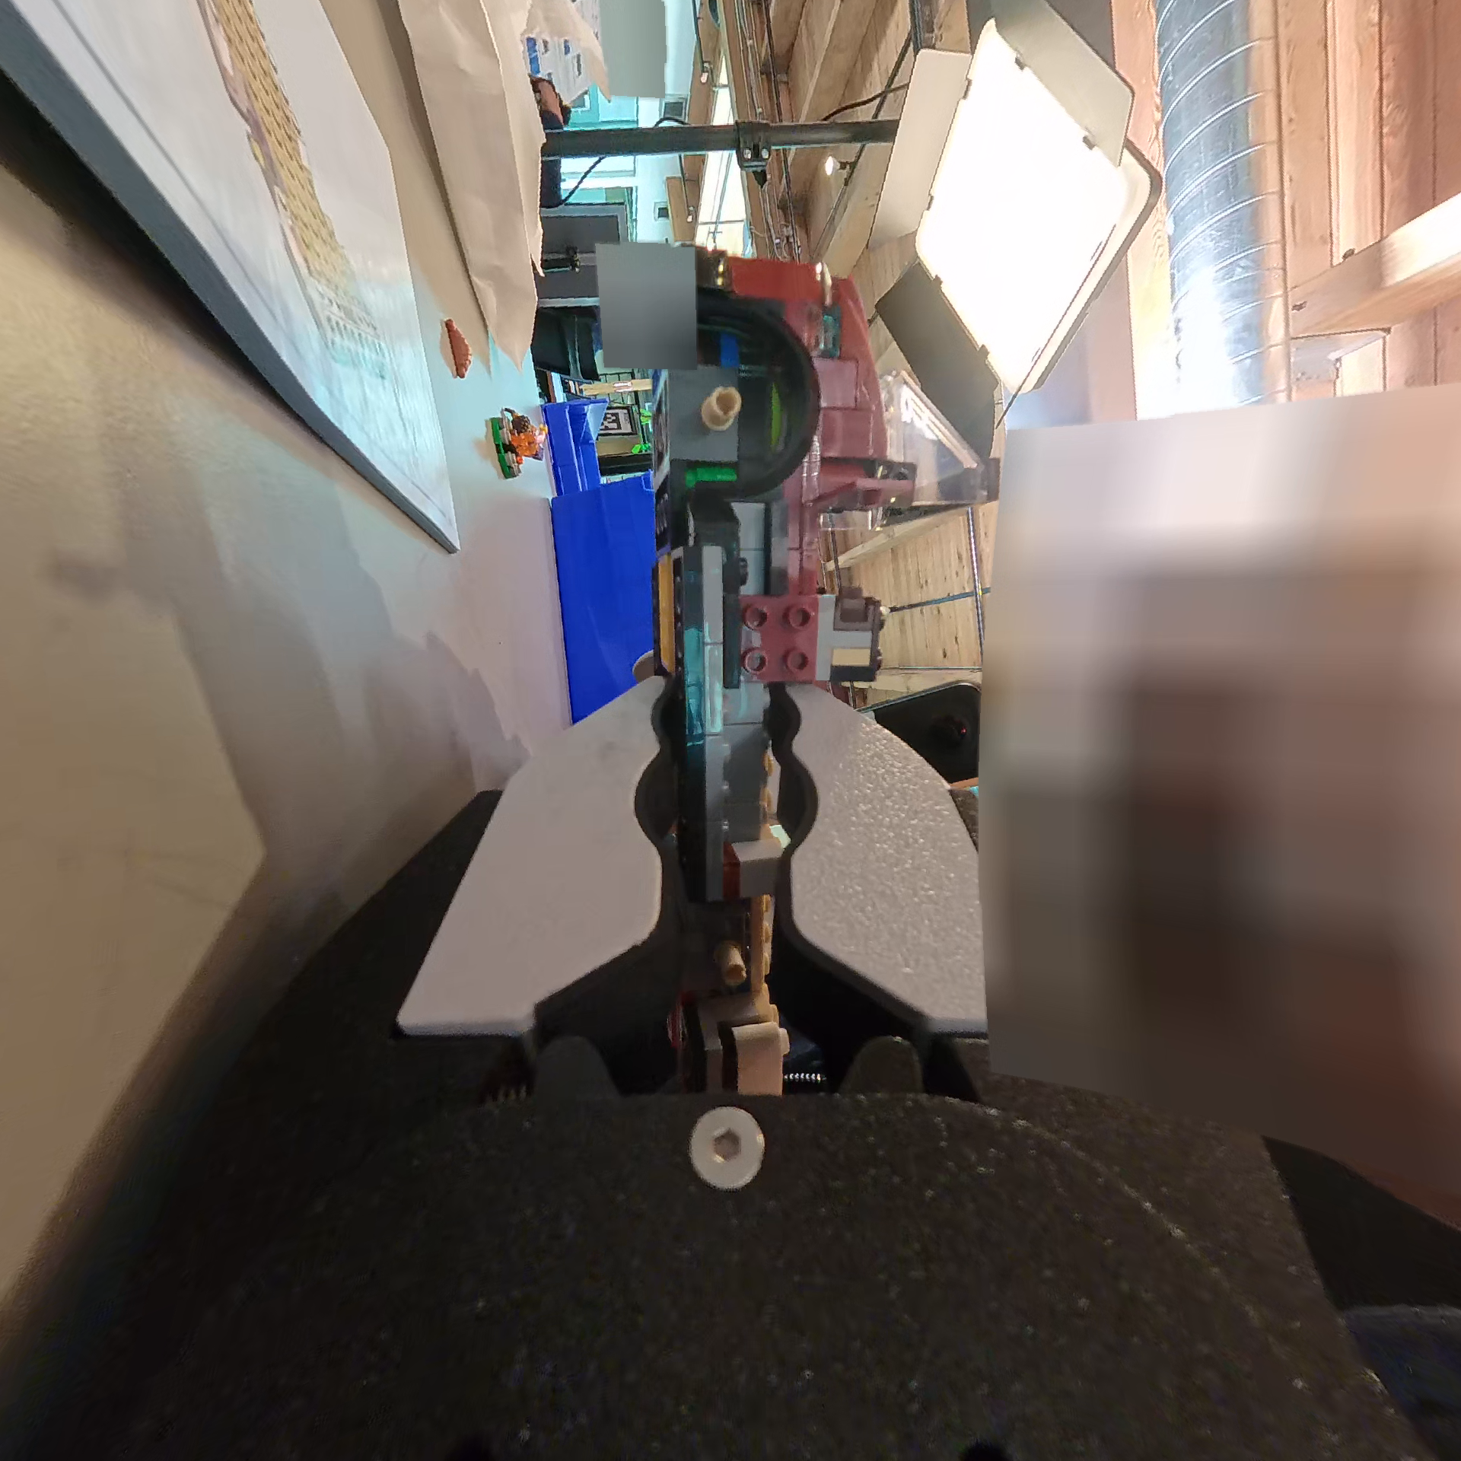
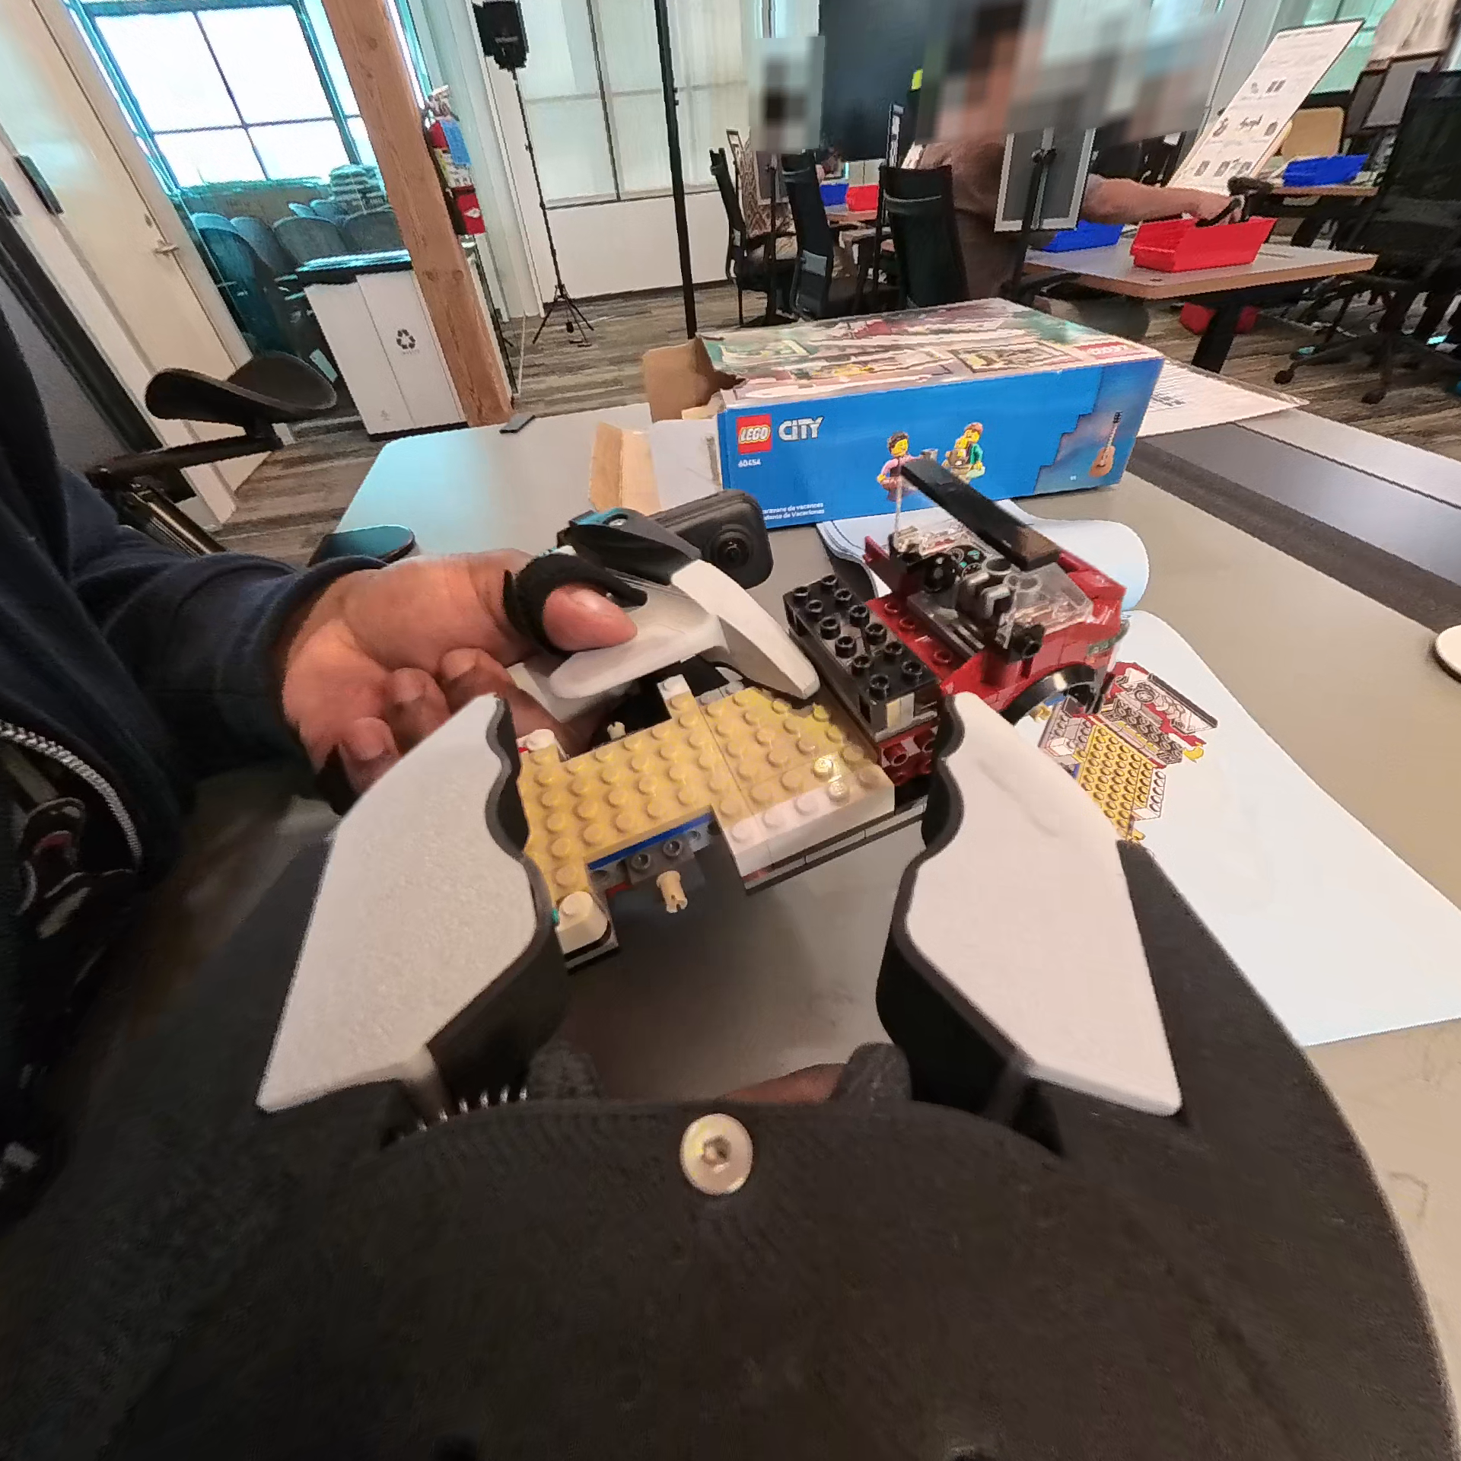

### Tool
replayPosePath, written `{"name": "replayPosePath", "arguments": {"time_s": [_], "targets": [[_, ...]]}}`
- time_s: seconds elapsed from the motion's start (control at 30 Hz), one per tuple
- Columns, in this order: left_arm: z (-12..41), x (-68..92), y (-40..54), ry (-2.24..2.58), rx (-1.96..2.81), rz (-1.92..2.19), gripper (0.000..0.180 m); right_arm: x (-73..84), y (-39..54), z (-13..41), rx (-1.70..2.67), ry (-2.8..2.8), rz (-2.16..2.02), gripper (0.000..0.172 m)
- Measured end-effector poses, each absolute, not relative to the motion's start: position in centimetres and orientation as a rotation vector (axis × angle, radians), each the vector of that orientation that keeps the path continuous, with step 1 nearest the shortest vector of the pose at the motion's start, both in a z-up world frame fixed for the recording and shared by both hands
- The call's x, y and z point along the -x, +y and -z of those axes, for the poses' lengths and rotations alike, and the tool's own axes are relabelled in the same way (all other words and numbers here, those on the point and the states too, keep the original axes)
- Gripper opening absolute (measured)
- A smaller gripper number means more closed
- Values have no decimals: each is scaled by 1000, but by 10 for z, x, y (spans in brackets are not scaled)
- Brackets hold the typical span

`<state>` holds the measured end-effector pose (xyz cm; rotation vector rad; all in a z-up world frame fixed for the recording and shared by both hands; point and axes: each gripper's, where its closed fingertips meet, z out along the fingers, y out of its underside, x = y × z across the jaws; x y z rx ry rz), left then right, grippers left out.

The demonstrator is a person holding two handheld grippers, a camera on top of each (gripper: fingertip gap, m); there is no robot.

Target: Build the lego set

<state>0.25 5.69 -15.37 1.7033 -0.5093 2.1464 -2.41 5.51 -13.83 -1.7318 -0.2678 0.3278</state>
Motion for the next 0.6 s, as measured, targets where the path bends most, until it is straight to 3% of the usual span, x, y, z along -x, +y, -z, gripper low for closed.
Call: {"name": "replayPosePath", "arguments": {"time_s": [0.6], "targets": [[156,-3,56,-520,-1730,-2130,21,28,54,146,1777,-325,-268,106]]}}
